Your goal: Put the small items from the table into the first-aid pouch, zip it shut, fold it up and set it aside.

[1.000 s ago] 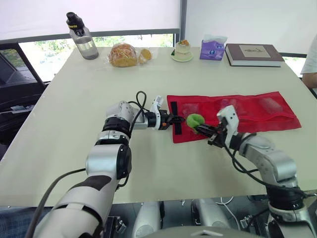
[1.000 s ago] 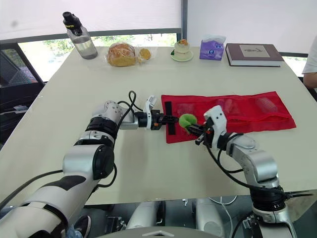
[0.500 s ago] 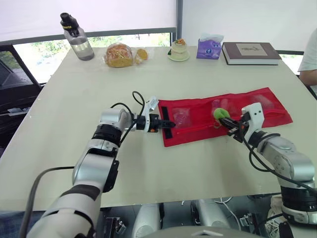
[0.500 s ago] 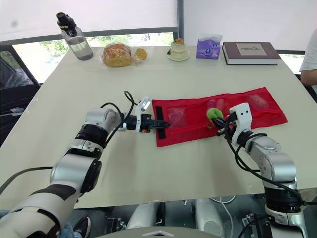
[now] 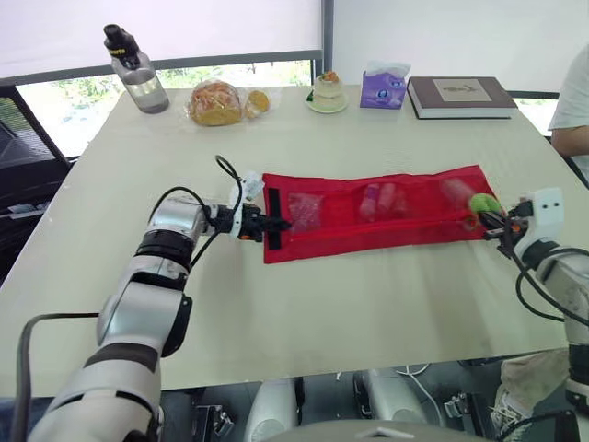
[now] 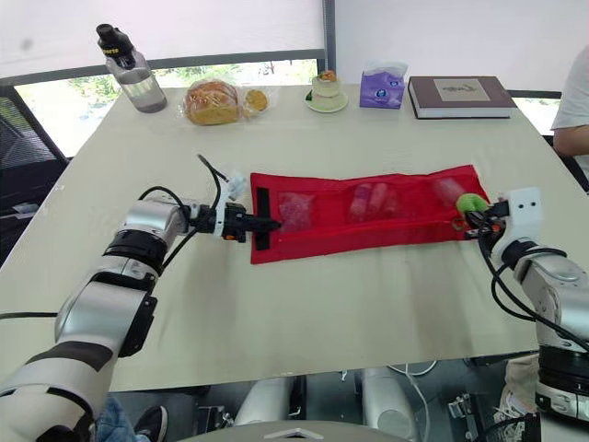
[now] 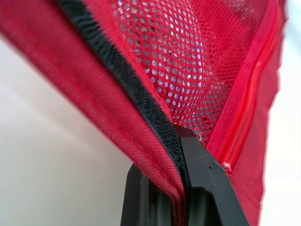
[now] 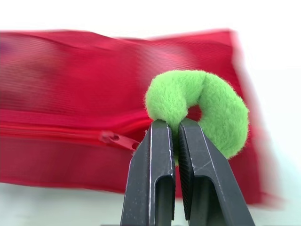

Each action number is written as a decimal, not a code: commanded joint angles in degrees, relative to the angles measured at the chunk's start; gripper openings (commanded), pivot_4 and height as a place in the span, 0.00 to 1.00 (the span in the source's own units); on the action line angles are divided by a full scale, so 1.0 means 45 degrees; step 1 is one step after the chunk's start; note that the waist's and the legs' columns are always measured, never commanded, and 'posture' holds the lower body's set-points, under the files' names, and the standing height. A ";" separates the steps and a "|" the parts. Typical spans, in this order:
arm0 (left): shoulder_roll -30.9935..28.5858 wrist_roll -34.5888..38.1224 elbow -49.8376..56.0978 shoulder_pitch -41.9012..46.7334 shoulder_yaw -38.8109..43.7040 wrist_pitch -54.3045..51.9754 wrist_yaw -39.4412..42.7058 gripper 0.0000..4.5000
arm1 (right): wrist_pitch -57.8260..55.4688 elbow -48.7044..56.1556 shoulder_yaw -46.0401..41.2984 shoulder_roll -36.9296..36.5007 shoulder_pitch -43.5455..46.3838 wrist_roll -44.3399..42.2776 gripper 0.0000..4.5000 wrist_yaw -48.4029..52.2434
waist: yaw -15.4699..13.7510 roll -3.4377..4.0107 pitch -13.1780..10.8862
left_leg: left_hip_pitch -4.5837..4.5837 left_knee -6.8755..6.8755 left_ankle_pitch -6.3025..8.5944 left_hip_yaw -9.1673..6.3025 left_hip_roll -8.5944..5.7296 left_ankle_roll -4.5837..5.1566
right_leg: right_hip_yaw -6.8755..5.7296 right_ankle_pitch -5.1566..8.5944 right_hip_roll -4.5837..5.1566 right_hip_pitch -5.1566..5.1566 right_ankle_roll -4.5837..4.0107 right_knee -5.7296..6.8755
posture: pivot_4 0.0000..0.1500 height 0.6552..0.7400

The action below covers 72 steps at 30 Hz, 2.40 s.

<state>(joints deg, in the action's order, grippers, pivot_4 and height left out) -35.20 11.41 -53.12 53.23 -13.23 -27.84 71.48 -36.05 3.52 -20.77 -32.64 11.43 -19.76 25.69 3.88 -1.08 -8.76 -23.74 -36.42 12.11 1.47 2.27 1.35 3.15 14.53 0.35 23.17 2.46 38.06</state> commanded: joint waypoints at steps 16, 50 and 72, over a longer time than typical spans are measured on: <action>-0.2591 -0.2880 -0.3015 0.0090 -0.0505 0.2506 -0.0109 0.00 | 0.1955 -0.0800 -0.0401 -0.0732 -0.0073 0.0289 0.08 -0.0317 | 0.0140 0.0002 0.0001 | -0.0003 0.0039 0.0001 0.0035 0.0023 0.0002 | 0.0136 -0.0029 -0.0104 0.0090 0.0004 0.0031 | 1.00 1.00; -0.3082 0.2821 1.1076 -0.2673 0.3753 -0.0950 0.1673 1.00 | -0.2121 0.4339 0.0457 0.1882 -0.2151 -0.3959 1.00 -0.1045 | -0.0435 -0.0092 -0.0061 | -0.0157 -0.0023 0.0004 0.0130 -0.0018 -0.0001 | 0.0121 -0.0050 0.0072 0.0151 -0.0015 -0.0017 | 1.00 1.00; -0.2251 0.7476 1.5120 -0.2704 0.4321 -0.1818 0.1416 1.00 | -0.2182 0.2984 0.0519 0.2140 -0.1385 -0.2534 1.00 -0.3135 | -0.0360 -0.0091 -0.0062 | -0.0200 -0.0113 0.0002 0.0114 -0.0020 0.0000 | 0.0104 -0.0049 0.0026 0.0149 0.0063 -0.0001 | 1.00 1.00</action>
<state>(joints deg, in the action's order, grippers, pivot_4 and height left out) -44.86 43.85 13.17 40.89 4.53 -36.02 78.24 -46.18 16.68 -17.93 -22.92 4.66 -31.59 12.05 2.26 -1.48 -9.04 -24.64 -36.95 12.12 1.97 2.18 1.35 3.62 14.31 0.46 23.83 2.75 38.06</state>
